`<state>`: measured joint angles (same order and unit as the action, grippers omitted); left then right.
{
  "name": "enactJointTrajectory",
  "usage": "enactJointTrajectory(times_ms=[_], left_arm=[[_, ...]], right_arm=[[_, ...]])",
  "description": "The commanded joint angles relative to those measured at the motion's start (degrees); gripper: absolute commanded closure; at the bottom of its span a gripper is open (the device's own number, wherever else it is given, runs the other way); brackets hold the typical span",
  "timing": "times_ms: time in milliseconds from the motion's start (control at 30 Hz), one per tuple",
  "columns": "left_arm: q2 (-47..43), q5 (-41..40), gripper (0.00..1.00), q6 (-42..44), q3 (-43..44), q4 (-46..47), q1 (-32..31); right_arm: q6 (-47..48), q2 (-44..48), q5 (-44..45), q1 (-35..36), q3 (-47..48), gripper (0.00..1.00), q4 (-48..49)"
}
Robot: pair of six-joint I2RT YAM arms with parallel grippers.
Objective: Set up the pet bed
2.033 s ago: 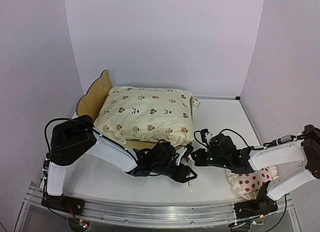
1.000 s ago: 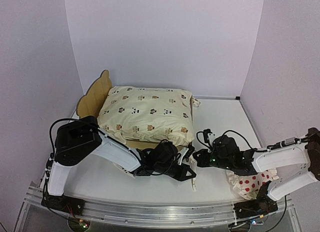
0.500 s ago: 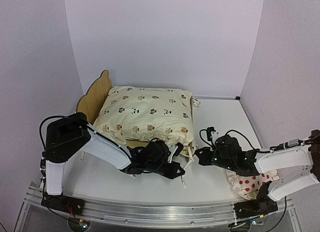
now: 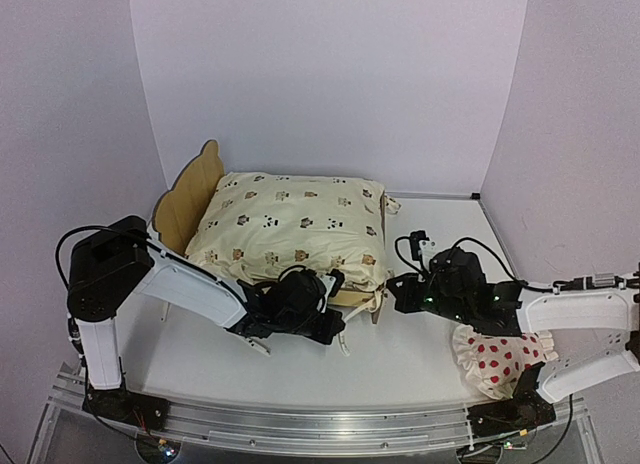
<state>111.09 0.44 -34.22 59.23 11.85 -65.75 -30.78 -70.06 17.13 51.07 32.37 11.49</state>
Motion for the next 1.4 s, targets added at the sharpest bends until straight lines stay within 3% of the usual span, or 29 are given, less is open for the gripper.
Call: enactJointTrajectory(times_ms=[0,333,733,967,1367], left_arm=[[-1.86,-4.12,1.0,2.3,-0.66,-4.76,1.57],[0.8,-3.82,1.0,5.39,0.57,-9.1,3.38],[2.93,0.19,1.0,4.92,-1.52,-14.04,3.87],[5.42,2.29,1.0,4.28,-0.94,-12.77,3.89],[5.96,-6.4,1.0,-0.11,-1.48,-15.76,4.86]], right_arm=[[4.19,0.53,5.84,-0.22,4.91,1.0,-4.36],[9.97,0.33,14.15,-2.87,11.91,1.0,-10.99],[9.55,4.07,18.11,-8.33,11.18,1.0,-15.98],[9.63,6.0,17.79,-11.24,10.55,1.0,-17.38],[10.44,5.97,10.76,-17.17,14.72,1.0,-18.26]])
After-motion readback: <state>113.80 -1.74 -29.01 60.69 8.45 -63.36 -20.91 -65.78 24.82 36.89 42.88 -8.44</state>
